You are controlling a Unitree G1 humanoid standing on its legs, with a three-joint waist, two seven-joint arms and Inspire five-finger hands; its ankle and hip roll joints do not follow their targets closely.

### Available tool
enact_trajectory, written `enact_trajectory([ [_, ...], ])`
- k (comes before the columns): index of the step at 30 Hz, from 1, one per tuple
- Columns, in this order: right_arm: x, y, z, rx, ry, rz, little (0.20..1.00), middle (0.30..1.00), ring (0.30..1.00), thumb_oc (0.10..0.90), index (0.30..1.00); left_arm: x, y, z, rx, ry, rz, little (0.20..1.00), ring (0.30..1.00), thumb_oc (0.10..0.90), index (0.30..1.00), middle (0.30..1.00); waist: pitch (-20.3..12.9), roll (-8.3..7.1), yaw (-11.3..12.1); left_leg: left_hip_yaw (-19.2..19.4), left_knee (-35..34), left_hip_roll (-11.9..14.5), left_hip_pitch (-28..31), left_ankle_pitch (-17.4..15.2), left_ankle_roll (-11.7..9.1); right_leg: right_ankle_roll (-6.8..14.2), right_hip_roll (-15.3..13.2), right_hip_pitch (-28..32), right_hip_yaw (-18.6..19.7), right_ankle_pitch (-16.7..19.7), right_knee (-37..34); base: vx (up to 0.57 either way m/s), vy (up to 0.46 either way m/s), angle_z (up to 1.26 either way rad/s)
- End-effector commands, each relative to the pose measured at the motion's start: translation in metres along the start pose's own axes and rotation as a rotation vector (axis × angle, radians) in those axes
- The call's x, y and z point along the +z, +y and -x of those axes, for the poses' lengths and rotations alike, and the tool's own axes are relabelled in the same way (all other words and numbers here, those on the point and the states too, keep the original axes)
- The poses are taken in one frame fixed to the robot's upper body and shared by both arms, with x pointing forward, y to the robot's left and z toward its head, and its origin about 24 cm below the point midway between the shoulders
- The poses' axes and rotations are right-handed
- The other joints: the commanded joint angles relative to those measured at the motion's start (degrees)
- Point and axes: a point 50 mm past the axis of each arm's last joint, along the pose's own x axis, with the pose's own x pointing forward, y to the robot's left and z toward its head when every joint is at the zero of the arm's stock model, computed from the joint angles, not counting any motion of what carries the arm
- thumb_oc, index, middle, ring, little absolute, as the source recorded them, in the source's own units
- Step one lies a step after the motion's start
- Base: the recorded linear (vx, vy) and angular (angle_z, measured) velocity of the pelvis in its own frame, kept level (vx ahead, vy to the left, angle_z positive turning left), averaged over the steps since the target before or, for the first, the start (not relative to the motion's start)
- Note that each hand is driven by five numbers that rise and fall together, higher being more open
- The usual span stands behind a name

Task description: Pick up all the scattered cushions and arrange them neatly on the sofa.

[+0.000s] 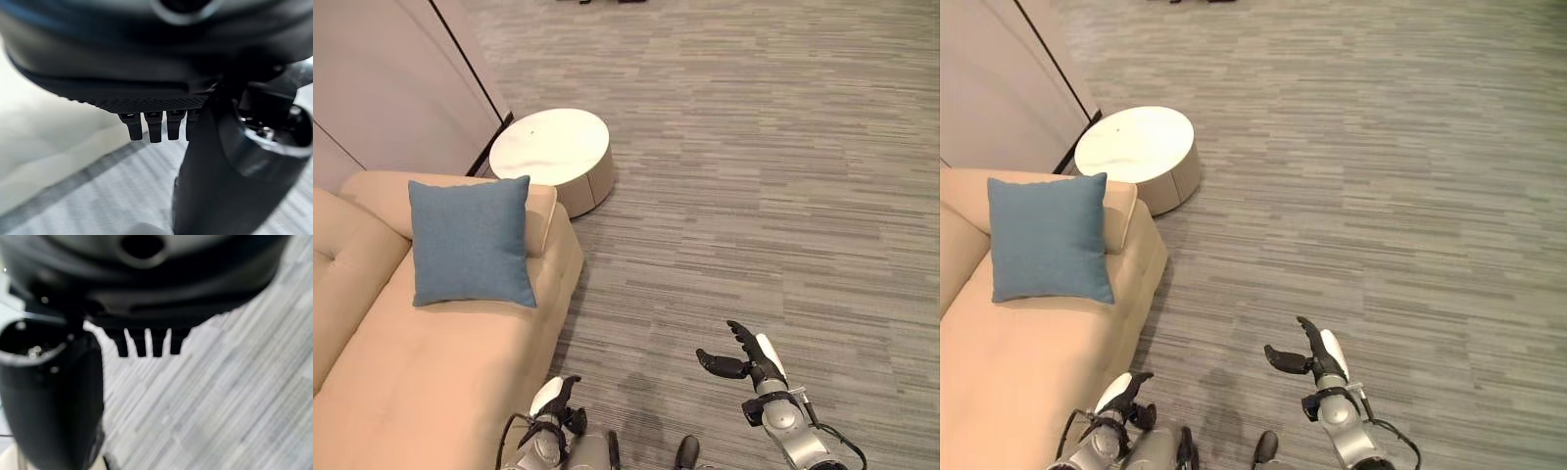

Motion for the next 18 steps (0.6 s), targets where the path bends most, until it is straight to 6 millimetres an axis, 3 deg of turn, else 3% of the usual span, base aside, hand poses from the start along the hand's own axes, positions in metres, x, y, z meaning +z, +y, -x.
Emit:
enact_trajectory([
  [1, 0.034, -0.007, -0.012, -0.053, -0.151, -0.049, 0.900, 0.900, 0.900, 0.800, 0.900, -0.006, -0.011, 0.004, -0.045, 0.002, -0.077, 0.900, 0.900, 0.800, 0.900, 0.900, -0.60, 1.24, 2.82, 4.33, -9.77, 0.14, 0.63, 5.58, -2.40, 5.37, -1.56, 5.20, 0.73, -8.63, 2.61, 0.43, 0.053, 0.08],
  [2, 0.038, -0.002, -0.013, -0.029, -0.156, -0.038, 0.900, 0.900, 0.900, 0.800, 0.900, -0.015, -0.016, 0.006, -0.069, 0.054, -0.087, 0.900, 0.900, 0.800, 0.900, 0.900, -1.63, 1.47, 3.51, 7.63, -16.30, 0.05, 2.19, 6.74, -1.08, 6.23, -0.92, 6.56, -0.25, -8.69, 2.22, 0.36, 0.105, 0.17],
  [4, 0.040, 0.005, -0.013, -0.002, -0.166, -0.016, 0.900, 0.900, 0.900, 0.800, 0.900, -0.030, -0.023, 0.012, -0.083, 0.126, -0.078, 0.900, 0.900, 0.800, 0.900, 0.900, -3.09, 0.51, 3.96, 4.94, -16.09, -1.86, 2.90, 9.01, 0.14, 6.96, -1.18, 7.19, -0.09, -9.48, 3.47, 0.45, 0.126, 0.13],
  [5, 0.041, 0.008, -0.012, 0.004, -0.170, -0.019, 0.900, 0.900, 0.900, 0.800, 0.900, -0.037, -0.022, 0.014, -0.080, 0.157, -0.075, 0.900, 0.900, 0.800, 0.900, 0.900, -3.34, -0.38, 4.33, 3.76, -14.87, -2.39, 3.01, 9.04, 0.17, 7.16, -1.61, 7.26, -0.03, -10.04, 4.74, 0.40, 0.114, 0.10],
  [7, 0.040, 0.016, -0.009, 0.028, -0.162, -0.045, 0.900, 0.900, 0.900, 0.800, 0.900, -0.054, -0.020, 0.019, -0.070, 0.242, -0.038, 0.900, 0.900, 0.800, 0.900, 0.900, -3.77, -2.44, 4.91, 3.49, -12.86, -3.30, 4.70, 6.53, 2.21, 8.10, -3.96, 6.71, -0.21, -10.13, 13.39, 0.39, 0.179, 0.21],
  [8, 0.036, 0.019, -0.007, 0.042, -0.149, -0.046, 0.900, 0.900, 0.900, 0.800, 0.900, -0.060, -0.019, 0.021, -0.058, 0.276, -0.003, 0.900, 0.900, 0.800, 0.900, 0.900, -3.79, -3.14, 5.06, 3.15, -12.14, -4.32, 6.14, 4.64, 3.47, 9.97, -6.86, 5.36, -1.25, -8.07, 20.11, 0.37, 0.265, 0.34],
  [10, 0.032, 0.021, -0.005, 0.057, -0.130, -0.039, 0.900, 0.900, 0.900, 0.800, 0.900, -0.062, -0.016, 0.021, -0.025, 0.293, 0.050, 0.900, 0.900, 0.800, 0.900, 0.900, -3.23, -4.13, 4.56, 1.77, -10.75, -6.98, 8.67, 1.45, 5.82, 13.53, -12.87, 2.44, -2.15, -0.05, 33.53, 0.34, 0.269, 0.67],
  [11, 0.031, 0.022, -0.004, 0.059, -0.125, -0.045, 0.900, 0.900, 0.900, 0.800, 0.900, -0.060, -0.010, 0.018, 0.000, 0.287, 0.062, 0.900, 0.900, 0.800, 0.900, 0.900, -2.77, -3.28, 4.14, 0.60, -10.57, -6.72, 10.12, 1.26, 6.91, 12.39, -13.58, 0.05, -1.98, 3.54, 39.48, 0.20, 0.160, 1.05],
  [12, 0.031, 0.022, -0.004, 0.059, -0.125, -0.045, 0.900, 0.900, 0.900, 0.800, 0.900, -0.060, -0.010, 0.018, 0.000, 0.287, 0.062, 0.900, 0.900, 0.800, 0.900, 0.900, -2.78, -3.29, 4.14, 0.61, -10.57, -6.73, 10.11, 1.26, 6.91, 12.39, -13.59, 0.03, -1.98, 3.53, 39.51, 0.27, 0.117, 1.69],
  [13, 0.029, 0.022, -0.002, 0.053, -0.124, -0.064, 0.900, 0.900, 0.900, 0.800, 0.900, -0.050, 0.000, 0.011, 0.038, 0.244, 0.053, 0.900, 0.900, 0.800, 0.900, 0.900, -1.51, -1.71, 2.30, -4.60, -10.42, -6.99, 13.32, -0.18, 7.83, 9.97, -12.81, -5.82, 1.28, 2.58, 46.25, 0.27, 0.044, 1.62],
  [16, 0.024, 0.017, 0.001, 0.026, -0.112, -0.094, 0.900, 0.900, 0.900, 0.800, 0.900, -0.033, 0.011, 0.003, 0.068, 0.166, 0.035, 0.900, 0.900, 0.800, 0.900, 0.900, -0.39, -0.69, 0.04, -11.63, -10.78, -7.54, 16.50, -1.42, 6.97, 7.71, -12.17, -10.82, 2.55, -2.07, 40.02, 0.32, -0.048, 1.80],
  [18, 0.021, 0.012, 0.001, 0.000, -0.101, -0.116, 0.900, 0.900, 0.900, 0.800, 0.900, -0.025, 0.013, -0.001, 0.068, 0.131, 0.038, 0.900, 0.900, 0.800, 0.900, 0.900, 0.00, -0.36, -1.72, -16.28, -10.98, -8.20, 17.55, -1.71, 6.20, 6.88, -9.50, -13.39, 6.23, -3.41, 32.90, 0.25, -0.130, 1.77],
])
